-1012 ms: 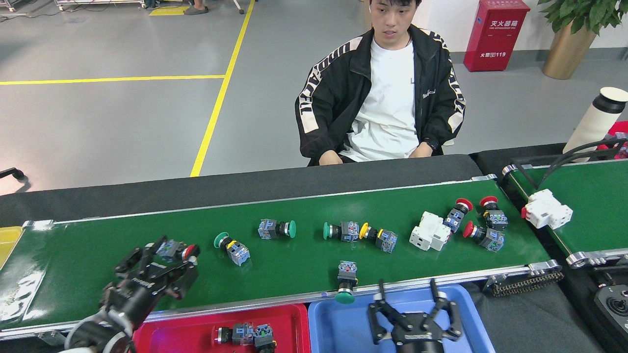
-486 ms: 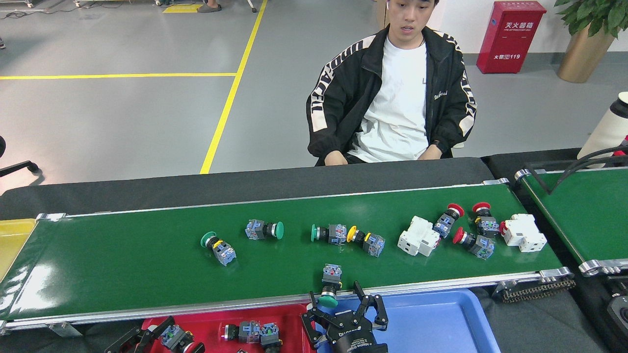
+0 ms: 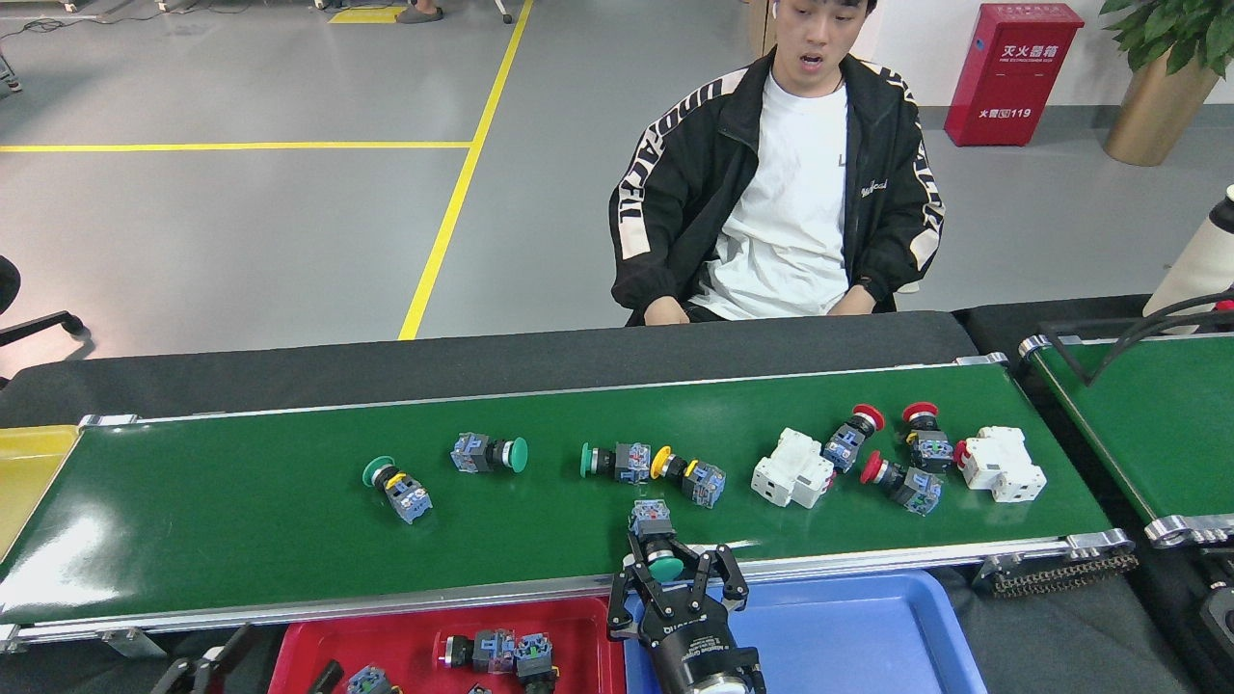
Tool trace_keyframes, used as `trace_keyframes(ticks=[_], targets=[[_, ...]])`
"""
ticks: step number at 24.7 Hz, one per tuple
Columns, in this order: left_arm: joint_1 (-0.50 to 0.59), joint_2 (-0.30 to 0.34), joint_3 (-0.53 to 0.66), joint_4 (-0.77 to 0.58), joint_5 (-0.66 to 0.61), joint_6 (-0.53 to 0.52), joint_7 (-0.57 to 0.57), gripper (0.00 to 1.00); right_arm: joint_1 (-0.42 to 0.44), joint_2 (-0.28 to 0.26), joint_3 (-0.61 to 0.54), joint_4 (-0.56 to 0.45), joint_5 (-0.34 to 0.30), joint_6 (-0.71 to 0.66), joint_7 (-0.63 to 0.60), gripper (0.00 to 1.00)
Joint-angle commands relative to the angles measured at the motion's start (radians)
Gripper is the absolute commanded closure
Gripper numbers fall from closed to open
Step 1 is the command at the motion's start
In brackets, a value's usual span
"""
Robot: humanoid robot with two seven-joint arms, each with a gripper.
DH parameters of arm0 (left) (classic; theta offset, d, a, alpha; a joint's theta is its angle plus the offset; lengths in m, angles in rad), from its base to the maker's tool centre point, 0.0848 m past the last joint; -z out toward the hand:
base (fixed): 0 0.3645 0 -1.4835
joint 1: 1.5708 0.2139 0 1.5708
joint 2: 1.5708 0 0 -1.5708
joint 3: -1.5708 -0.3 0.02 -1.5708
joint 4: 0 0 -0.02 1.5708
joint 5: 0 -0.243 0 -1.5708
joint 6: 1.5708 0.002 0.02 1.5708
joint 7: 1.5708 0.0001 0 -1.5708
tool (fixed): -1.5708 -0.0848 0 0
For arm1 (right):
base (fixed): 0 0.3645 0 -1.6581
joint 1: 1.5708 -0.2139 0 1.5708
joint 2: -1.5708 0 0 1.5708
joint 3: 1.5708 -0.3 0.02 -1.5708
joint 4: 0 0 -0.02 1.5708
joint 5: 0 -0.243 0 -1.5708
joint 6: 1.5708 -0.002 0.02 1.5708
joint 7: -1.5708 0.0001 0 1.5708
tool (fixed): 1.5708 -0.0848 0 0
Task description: Pick switch part from conveyor to tray
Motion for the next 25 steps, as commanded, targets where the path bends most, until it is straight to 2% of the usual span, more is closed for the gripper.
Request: trace_keyframes(ticks=[1, 2, 4, 5, 6, 7, 11, 15, 18, 22, 25], targets=[[-0.003, 0.011, 0.013, -0.001, -0.005, 0.136, 0.002, 0.00, 0.056, -0.039, 0.056, -0.075, 0.006, -0.048, -0.057, 0.98], [-0.004, 0.017, 0.010, 0.010, -0.010, 0.191, 0.002, 0.00, 0.086, -0.071, 0.104, -0.097, 0.008, -0.070, -0.077, 0.98], [-0.015, 0.031, 0.012, 0.022, -0.021, 0.220, 0.004, 0.00, 0.106, -0.138, 0.193, -0.110, 0.009, -0.105, -0.120, 0.96], [-0.019, 0.034, 0.012, 0.024, -0.022, 0.225, 0.002, 0.00, 0.106, -0.152, 0.227, -0.113, 0.009, -0.113, -0.135, 0.87], [-0.029, 0.037, 0.010, 0.025, -0.022, 0.232, 0.002, 0.00, 0.103, -0.160, 0.259, -0.113, 0.009, -0.114, -0.148, 0.49], [-0.036, 0.037, 0.010, 0.025, -0.024, 0.242, 0.001, 0.00, 0.100, -0.158, 0.268, -0.113, 0.009, -0.116, -0.148, 0.00], [-0.030, 0.042, -0.010, 0.033, -0.024, 0.240, 0.001, 0.00, 0.072, -0.148, 0.267, -0.113, 0.009, -0.116, -0.146, 0.00], [-0.076, 0.054, -0.137, 0.074, -0.051, 0.272, -0.044, 0.00, 0.034, -0.137, 0.251, -0.115, 0.008, -0.102, -0.145, 0.00], [-0.180, 0.056, -0.179, 0.145, -0.103, 0.321, -0.059, 0.00, -0.009, -0.102, 0.115, -0.115, 0.006, -0.062, -0.143, 0.00], [-0.325, 0.062, -0.182, 0.251, -0.126, 0.324, -0.085, 0.00, -0.052, -0.034, -0.103, -0.106, 0.006, 0.019, -0.138, 0.00], [-0.427, 0.086, -0.182, 0.375, -0.166, 0.337, -0.084, 0.00, -0.021, -0.057, -0.171, -0.097, 0.006, 0.042, -0.138, 0.00]])
